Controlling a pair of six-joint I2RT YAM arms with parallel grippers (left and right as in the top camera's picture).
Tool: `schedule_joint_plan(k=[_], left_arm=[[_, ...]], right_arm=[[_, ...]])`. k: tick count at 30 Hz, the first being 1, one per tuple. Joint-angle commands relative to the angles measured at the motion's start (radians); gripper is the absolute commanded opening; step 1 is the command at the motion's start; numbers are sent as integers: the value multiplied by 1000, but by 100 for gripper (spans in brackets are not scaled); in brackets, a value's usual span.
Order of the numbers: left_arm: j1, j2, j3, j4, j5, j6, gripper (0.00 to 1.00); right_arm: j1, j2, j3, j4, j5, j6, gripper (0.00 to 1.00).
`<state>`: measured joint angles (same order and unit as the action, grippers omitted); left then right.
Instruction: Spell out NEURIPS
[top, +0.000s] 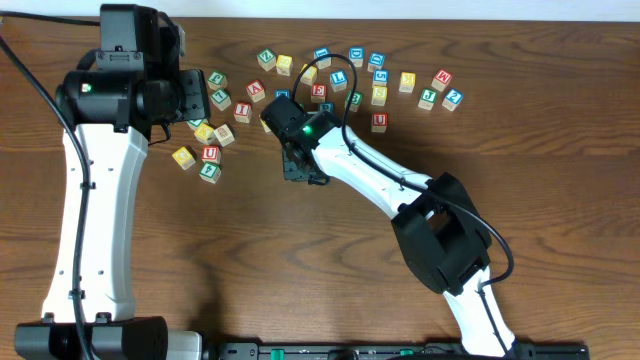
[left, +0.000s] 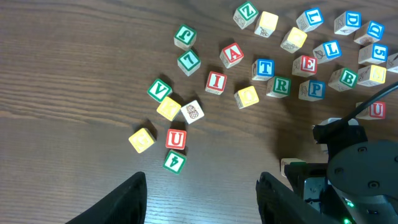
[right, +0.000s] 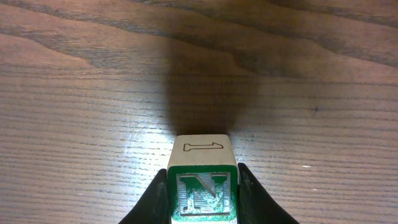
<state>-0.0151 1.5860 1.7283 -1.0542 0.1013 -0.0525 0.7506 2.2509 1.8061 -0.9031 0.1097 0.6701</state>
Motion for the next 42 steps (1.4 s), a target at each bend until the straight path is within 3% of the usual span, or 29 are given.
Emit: schedule_joint_plan(k=[1, 42], left_arm=[[-1, -3, 5, -4, -9, -5, 56], [-1, -3, 5, -3, -9, -5, 56]], right_arm=[[10, 12, -2, 2, 20, 14, 20], [11, 26, -3, 22, 19, 69, 24]])
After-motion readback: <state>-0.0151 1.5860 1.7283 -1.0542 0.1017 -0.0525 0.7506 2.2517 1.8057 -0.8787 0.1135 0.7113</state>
